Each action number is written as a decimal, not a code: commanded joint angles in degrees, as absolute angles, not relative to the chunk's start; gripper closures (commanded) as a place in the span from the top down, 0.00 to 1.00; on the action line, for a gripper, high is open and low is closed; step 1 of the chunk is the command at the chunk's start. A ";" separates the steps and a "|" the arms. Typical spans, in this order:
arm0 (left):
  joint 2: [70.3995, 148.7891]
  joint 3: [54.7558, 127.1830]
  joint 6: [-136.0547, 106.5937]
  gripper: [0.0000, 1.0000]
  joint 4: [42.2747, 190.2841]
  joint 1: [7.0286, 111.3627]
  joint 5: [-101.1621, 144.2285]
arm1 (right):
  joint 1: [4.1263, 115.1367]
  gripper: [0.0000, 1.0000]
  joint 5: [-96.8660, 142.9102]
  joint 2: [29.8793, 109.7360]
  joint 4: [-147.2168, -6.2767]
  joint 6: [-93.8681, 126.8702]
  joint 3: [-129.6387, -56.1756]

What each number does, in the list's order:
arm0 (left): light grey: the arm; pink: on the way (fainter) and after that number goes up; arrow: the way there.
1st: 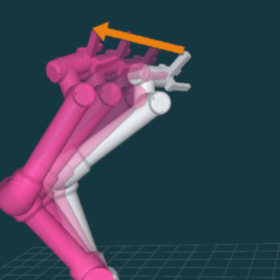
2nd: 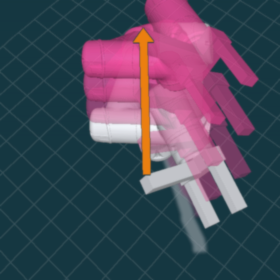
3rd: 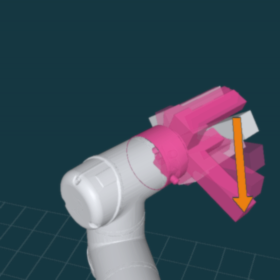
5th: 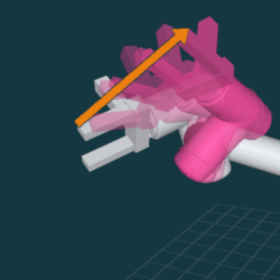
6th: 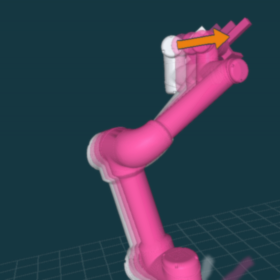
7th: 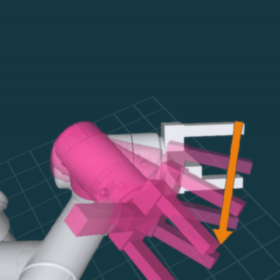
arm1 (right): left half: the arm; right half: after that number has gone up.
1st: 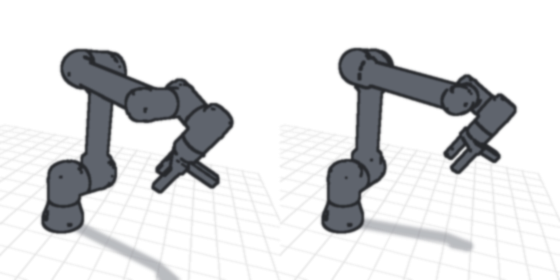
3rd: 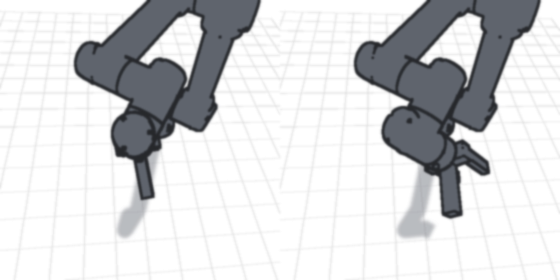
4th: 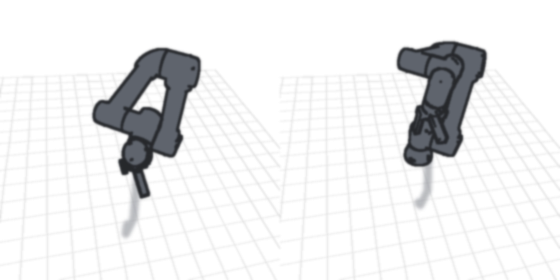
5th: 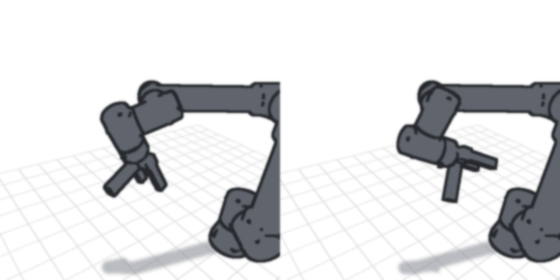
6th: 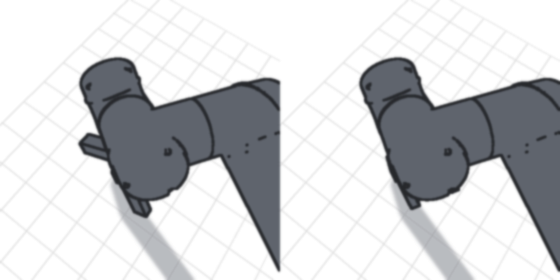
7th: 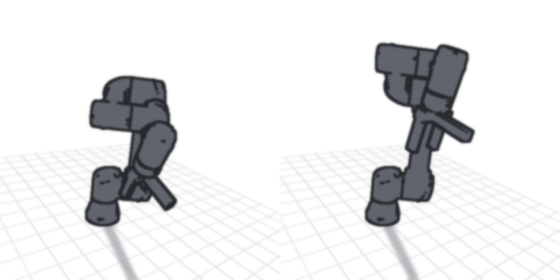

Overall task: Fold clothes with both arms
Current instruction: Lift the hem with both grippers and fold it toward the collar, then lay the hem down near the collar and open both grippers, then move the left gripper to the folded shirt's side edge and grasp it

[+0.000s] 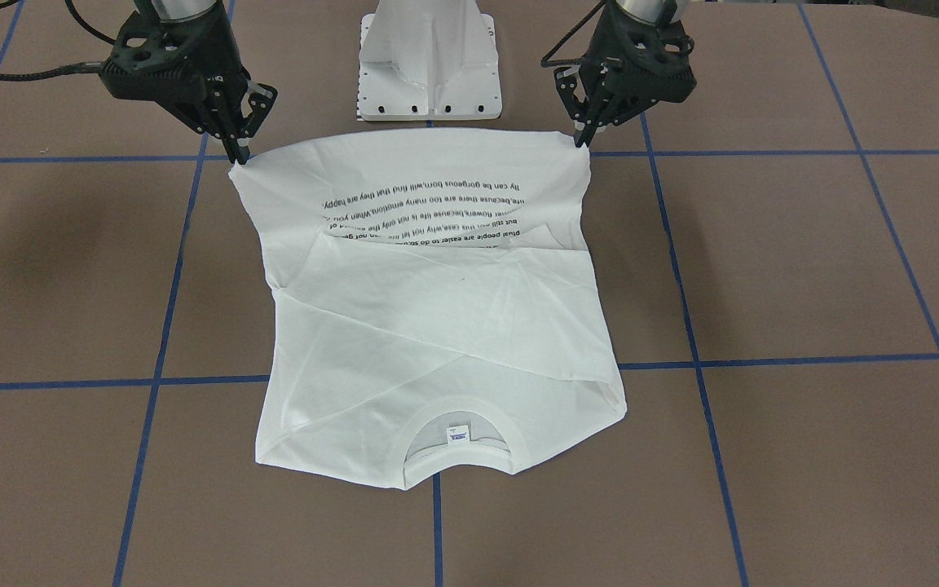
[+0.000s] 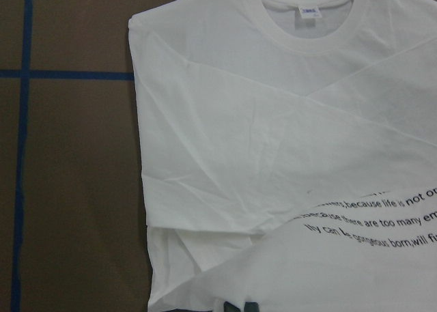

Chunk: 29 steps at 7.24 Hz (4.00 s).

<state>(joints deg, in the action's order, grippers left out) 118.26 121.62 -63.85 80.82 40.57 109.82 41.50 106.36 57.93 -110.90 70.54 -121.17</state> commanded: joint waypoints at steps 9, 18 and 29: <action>125.77 86.86 -55.72 0.00 103.51 43.42 103.54 | 43.95 0.00 103.54 51.68 -90.09 66.18 -88.96; 125.51 86.31 -54.32 0.00 103.71 43.85 103.80 | 42.54 0.00 103.62 52.21 -90.35 66.36 -89.12; 114.91 96.66 -50.71 1.00 108.01 43.00 110.30 | 46.41 1.00 107.75 54.84 -90.00 59.06 -89.03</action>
<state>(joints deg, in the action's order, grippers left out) 118.62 94.15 -50.31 107.30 44.67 109.67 46.16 107.11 53.90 -90.42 60.62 -88.94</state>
